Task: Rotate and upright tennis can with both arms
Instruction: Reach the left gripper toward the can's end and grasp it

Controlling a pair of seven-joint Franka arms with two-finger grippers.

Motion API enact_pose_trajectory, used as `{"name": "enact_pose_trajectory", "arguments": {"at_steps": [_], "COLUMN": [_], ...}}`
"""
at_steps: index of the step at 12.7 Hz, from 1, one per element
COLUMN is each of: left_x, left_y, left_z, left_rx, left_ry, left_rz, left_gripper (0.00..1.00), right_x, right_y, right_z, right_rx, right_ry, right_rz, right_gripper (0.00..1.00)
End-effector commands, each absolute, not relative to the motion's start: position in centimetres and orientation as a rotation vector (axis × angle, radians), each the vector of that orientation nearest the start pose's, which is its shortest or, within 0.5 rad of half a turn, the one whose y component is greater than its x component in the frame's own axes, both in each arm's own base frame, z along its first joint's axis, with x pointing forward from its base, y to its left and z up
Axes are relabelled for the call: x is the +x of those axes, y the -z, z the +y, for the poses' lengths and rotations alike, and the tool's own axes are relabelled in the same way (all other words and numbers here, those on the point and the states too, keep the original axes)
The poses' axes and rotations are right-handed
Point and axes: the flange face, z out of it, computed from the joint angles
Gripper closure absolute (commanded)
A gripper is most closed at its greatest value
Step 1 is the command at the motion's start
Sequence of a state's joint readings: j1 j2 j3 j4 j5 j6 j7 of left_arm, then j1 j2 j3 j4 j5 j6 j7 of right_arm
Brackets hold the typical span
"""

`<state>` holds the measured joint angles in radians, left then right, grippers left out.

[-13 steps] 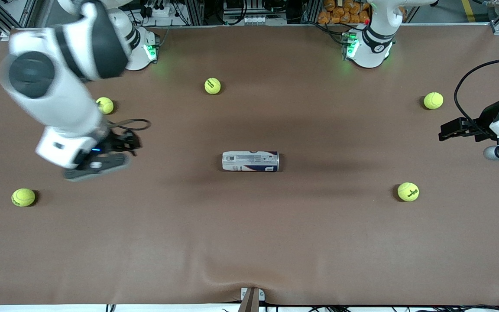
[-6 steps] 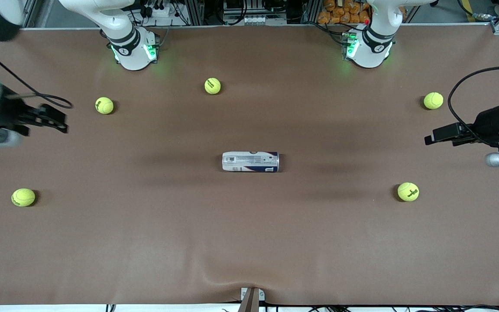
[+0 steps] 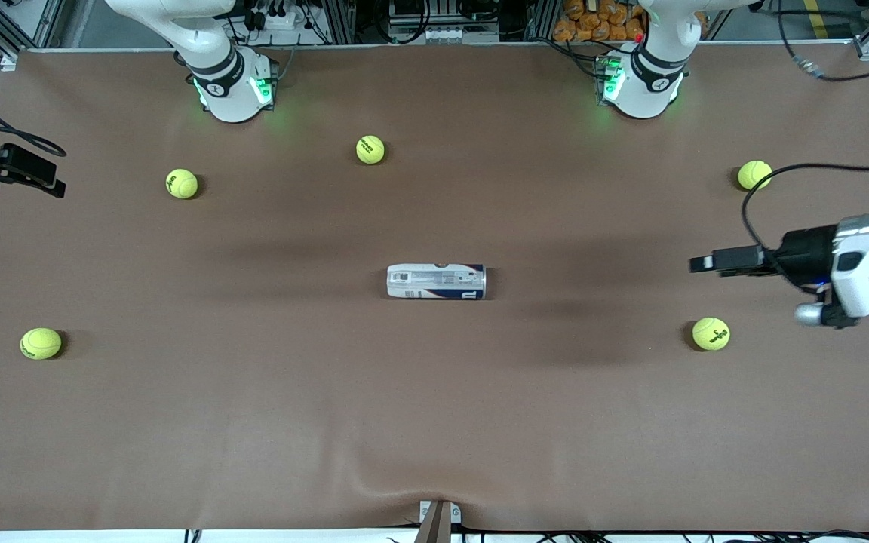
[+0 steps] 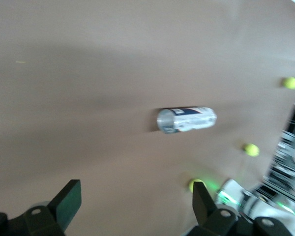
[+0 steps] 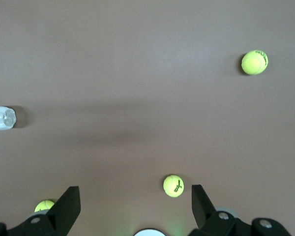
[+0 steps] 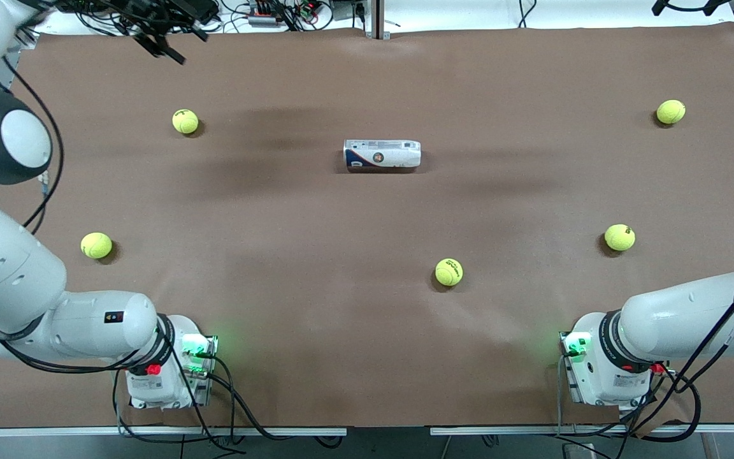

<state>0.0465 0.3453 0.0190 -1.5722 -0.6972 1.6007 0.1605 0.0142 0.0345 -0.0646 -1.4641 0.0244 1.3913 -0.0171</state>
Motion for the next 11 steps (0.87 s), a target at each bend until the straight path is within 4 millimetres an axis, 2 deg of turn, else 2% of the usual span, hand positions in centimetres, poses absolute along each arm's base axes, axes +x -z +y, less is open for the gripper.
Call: {"name": "enact_pose_trajectory", "arguments": {"at_steps": [1,4,5,8,10,11], "left_x": [64.6,65.5,65.6,65.6,64.8,64.0], "left_y": [-40.5,-36.5,-34.1,-27.8,-25.5,-24.5], "left_z": [-3.9,-5.2,-7.2,-9.0,-10.6,-11.6], "left_rx": [2.312,2.223,2.149,1.999,1.946,1.929], "left_ry": [0.299,0.262,0.274,0.263,0.291,0.307], "left_rz": [-0.021,-0.087,-0.095,-0.118,-0.112,-0.115], "left_gripper": [0.00,0.00,0.00,0.00,0.00,0.00], "right_x": [52.8,52.1,52.1,52.4,52.9,53.1], "right_y": [-65.2,-65.6,-65.8,-66.9,-67.2,-67.1], "right_z": [-3.2,-3.2,-2.9,-3.8,-4.1,-4.5], "right_rx": [-3.082,-3.077,-3.078,-3.079,-3.087,-3.088], "right_ry": [-0.179,-0.211,-0.203,-0.128,-0.070,-0.053], "right_rz": [0.083,0.225,0.237,0.228,0.112,0.107], "right_gripper": [0.00,0.00,0.00,0.00,0.00,0.00]}}
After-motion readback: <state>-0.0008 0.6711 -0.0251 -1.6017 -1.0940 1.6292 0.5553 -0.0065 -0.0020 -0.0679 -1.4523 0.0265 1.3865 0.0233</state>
